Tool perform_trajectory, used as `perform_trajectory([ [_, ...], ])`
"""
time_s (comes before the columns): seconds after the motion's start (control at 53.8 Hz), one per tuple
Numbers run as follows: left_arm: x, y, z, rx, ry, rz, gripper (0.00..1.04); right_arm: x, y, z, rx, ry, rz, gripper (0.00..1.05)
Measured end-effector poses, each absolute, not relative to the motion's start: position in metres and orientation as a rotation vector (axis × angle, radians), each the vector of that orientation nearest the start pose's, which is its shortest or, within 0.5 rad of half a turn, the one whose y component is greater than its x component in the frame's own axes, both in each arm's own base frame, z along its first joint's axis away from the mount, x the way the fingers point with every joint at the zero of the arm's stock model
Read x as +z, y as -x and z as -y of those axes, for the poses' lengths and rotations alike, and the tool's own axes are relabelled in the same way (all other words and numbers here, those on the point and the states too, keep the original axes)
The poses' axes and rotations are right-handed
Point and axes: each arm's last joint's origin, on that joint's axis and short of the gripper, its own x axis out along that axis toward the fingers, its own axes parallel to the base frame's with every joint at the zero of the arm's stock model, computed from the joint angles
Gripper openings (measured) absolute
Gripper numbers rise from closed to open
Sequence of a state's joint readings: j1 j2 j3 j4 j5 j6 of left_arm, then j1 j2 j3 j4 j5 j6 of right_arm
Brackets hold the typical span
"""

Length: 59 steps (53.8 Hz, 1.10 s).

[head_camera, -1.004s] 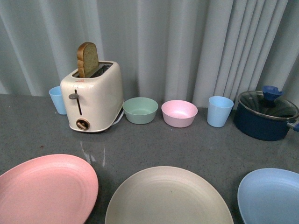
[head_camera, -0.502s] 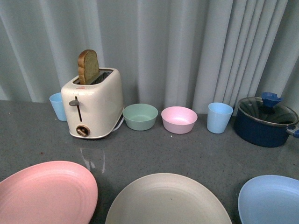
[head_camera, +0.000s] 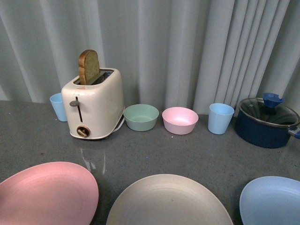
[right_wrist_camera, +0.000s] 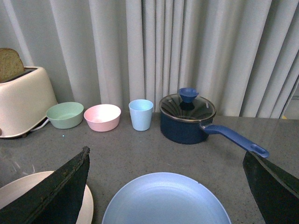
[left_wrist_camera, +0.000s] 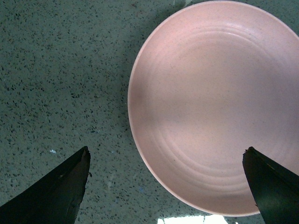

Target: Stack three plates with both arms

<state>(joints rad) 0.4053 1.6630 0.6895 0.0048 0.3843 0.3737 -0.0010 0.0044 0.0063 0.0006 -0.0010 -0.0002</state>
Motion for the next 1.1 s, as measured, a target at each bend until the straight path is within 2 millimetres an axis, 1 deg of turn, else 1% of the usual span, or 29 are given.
perform_trajectory([
  [0.335,0.102,-0.310,-0.120,-0.122,-0.036,-0.928,0.98,0.165,-0.098,0.000,0.000,0.000,0.002,0.97],
  [0.558,0.096,-0.330,-0.122,-0.139,-0.059,-0.956,0.98,0.165,-0.098,0.000,0.000,0.000,0.002,0.97],
  [0.893,0.078,-0.342,-0.107,-0.220,-0.058,-1.021,0.98,0.165,-0.098,0.000,0.000,0.000,0.002,0.97],
  [1.097,0.070,-0.348,-0.102,-0.213,-0.079,-1.040,0.98,0.165,-0.098,0.000,0.000,0.000,0.002,0.97],
])
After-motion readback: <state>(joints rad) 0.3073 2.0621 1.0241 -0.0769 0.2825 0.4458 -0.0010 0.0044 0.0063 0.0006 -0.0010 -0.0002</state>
